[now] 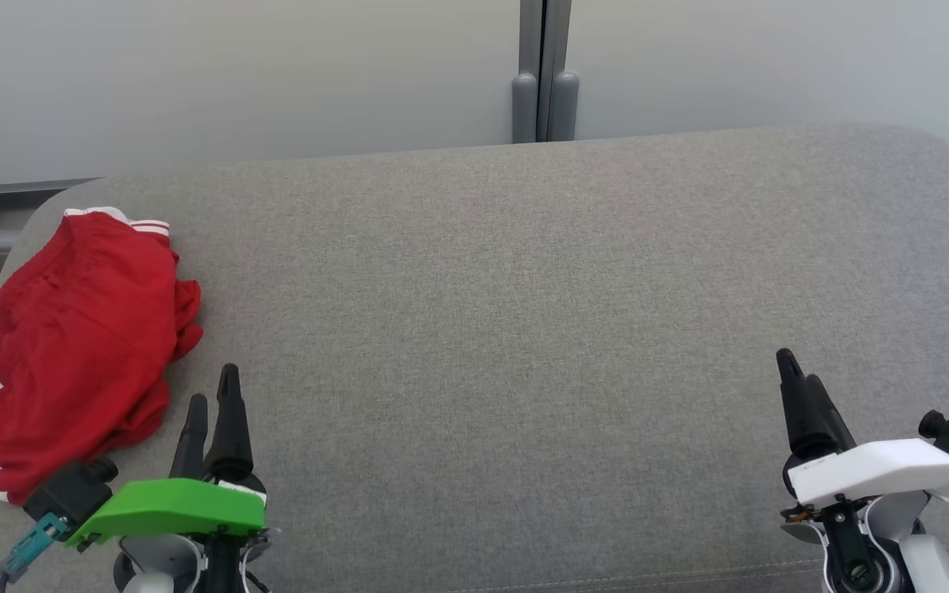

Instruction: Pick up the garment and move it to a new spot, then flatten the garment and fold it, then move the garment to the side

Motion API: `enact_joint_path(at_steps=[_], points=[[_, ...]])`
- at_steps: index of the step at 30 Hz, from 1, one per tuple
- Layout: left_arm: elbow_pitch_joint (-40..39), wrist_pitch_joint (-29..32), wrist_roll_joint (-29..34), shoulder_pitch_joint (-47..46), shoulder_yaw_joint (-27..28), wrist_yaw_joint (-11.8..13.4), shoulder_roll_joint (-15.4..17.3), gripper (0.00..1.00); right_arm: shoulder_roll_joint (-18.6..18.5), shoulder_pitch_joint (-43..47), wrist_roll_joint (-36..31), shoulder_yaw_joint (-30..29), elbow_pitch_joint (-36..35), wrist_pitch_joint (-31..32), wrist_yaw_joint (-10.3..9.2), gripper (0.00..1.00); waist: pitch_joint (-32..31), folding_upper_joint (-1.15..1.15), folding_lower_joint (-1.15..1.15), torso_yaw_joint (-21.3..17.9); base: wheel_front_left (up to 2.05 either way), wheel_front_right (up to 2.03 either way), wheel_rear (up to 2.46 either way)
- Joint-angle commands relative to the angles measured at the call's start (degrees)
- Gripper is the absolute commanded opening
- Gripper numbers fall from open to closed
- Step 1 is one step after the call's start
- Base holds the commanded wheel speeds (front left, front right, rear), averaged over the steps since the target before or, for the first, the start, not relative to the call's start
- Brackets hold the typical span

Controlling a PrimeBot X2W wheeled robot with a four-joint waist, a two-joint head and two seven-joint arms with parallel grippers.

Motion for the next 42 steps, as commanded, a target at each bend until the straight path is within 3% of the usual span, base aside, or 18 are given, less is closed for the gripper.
enact_joint_path(at_steps=[1, 19, 42], points=[[-1.29, -0.51, 2.92, 0.30, 0.01, 0.48, 0.74, 1.00, -0.47, -0.37, -2.40, 0.65, -1.32, -0.78, 0.01, 1.00, -0.05, 0.00, 0.00, 0.02, 0.00, 0.00, 0.00], [-3.09, -2.92, 20.64, 4.58, -0.99, 3.18, 3.43, 1.00, -0.58, 0.80, -19.07, 5.30, -2.14, -4.90, 0.02, 1.00, -0.54, 0.00, 0.00, 0.02, 0.00, 0.00, 0.00], [-1.05, -5.37, 32.09, 6.81, -1.39, 4.67, 4.02, 1.00, -0.71, 1.01, -32.83, 9.12, -0.18, -9.02, 0.03, 1.00, -1.17, 0.00, 0.00, 0.02, 0.00, 0.00, 0.00]])
